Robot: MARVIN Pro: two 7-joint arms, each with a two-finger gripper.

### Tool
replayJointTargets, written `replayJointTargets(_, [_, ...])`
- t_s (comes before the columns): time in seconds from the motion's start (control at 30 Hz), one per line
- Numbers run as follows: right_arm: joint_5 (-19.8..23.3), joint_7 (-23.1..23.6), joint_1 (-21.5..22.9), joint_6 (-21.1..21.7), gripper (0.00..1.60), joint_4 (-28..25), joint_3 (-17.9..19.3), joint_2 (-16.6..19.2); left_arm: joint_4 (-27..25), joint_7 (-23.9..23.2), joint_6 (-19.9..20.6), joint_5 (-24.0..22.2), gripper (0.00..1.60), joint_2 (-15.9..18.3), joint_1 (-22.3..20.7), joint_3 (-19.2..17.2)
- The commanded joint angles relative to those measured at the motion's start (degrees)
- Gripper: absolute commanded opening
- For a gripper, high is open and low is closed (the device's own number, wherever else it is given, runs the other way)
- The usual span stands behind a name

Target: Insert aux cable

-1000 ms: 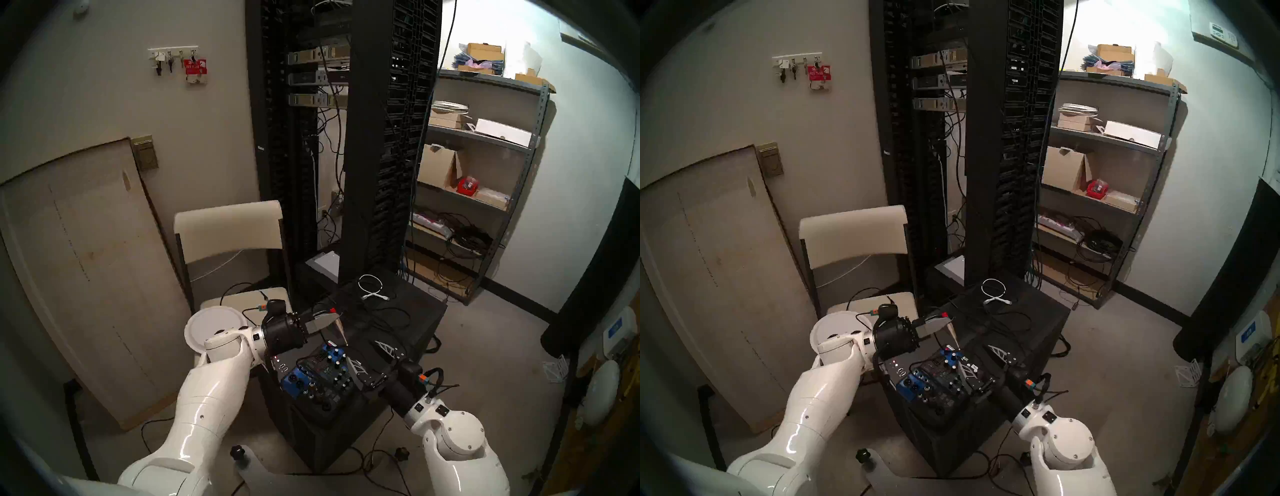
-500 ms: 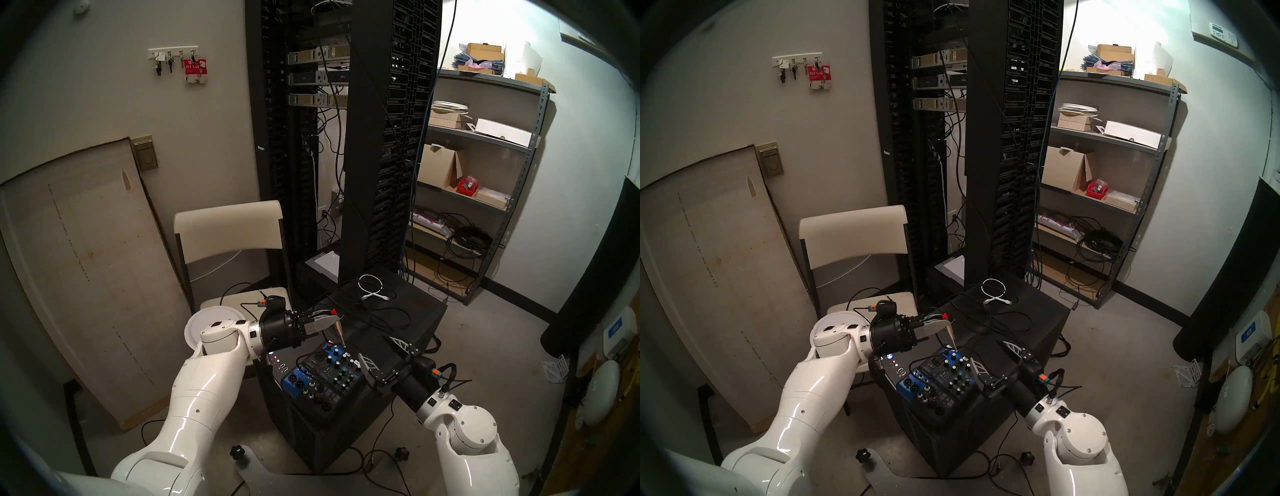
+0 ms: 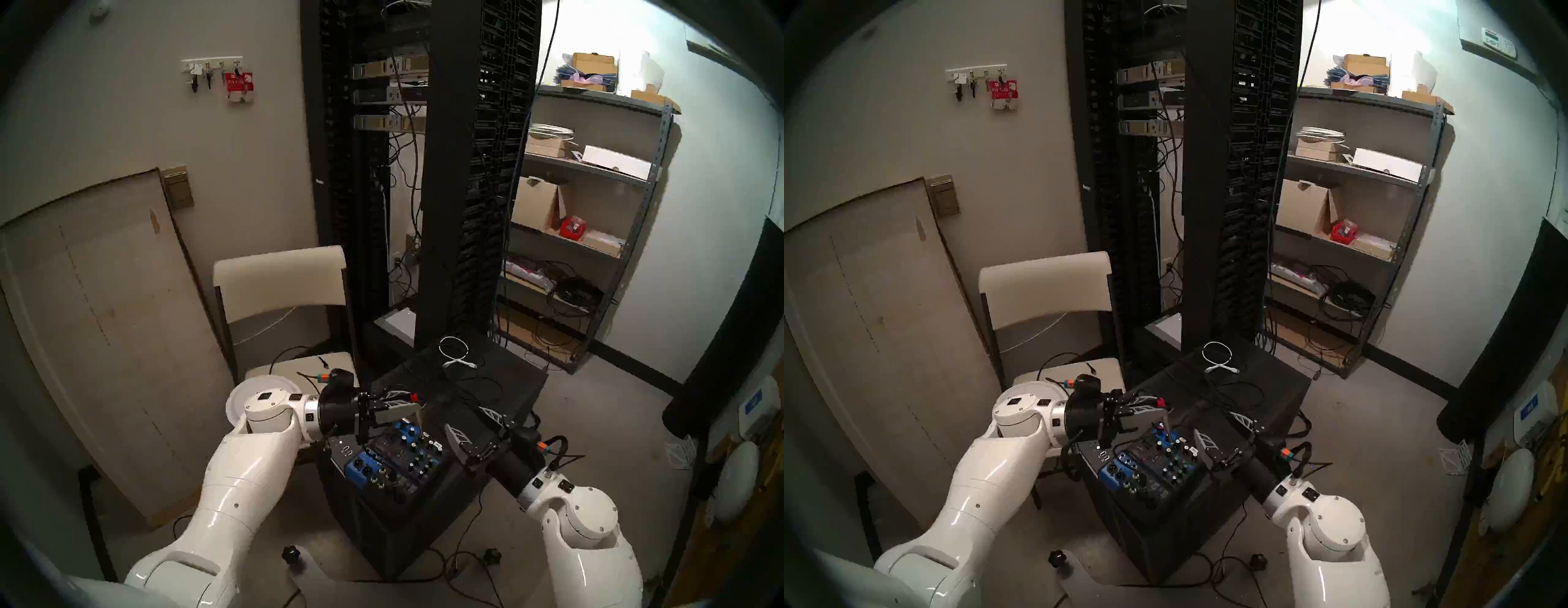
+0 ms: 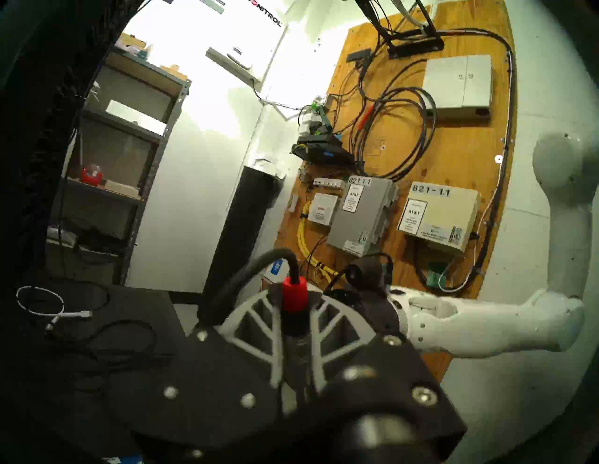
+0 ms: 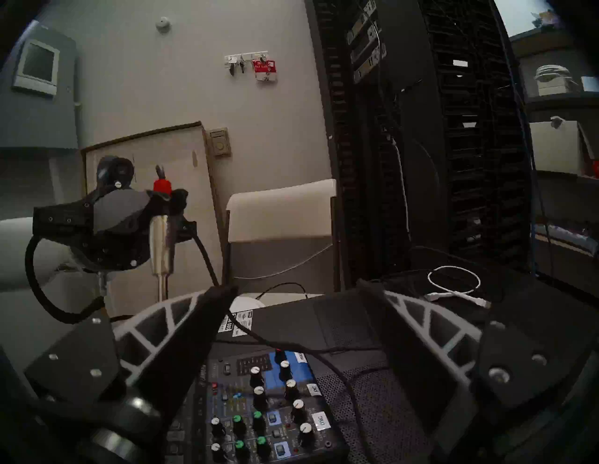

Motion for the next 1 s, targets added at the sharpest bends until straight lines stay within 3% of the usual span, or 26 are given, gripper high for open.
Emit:
replayJointTargets(0.0, [1.04,1.2,0.32,0.58,1.18,-2.27,-0.06,0.32,0.43,-0.15,-5.84,1.69,0.0,1.48,-1.16,0.94])
replayJointTargets(0.3, [2.11,4.75,-1.52,2.14,0.92,-5.01,0.13,2.12,2.85,-0.15,-8.09,2.68,0.0,2.08,-3.65,1.68])
replayJointTargets(0.37, [2.42,5.62,-1.96,2.46,0.8,-5.77,0.01,2.4,3.03,-0.15,-8.35,2.58,0.0,2.24,-4.11,2.29])
replayJointTargets(0.8, [2.6,7.08,-2.84,3.8,0.8,-7.38,-0.42,2.37,-0.99,-0.15,-7.08,0.71,0.0,4.12,-2.97,5.97])
replayJointTargets(0.97, [2.4,7.37,-2.28,3.95,0.91,-7.78,-1.35,2.11,-1.48,-0.15,-7.08,0.68,0.0,4.53,-2.27,6.7])
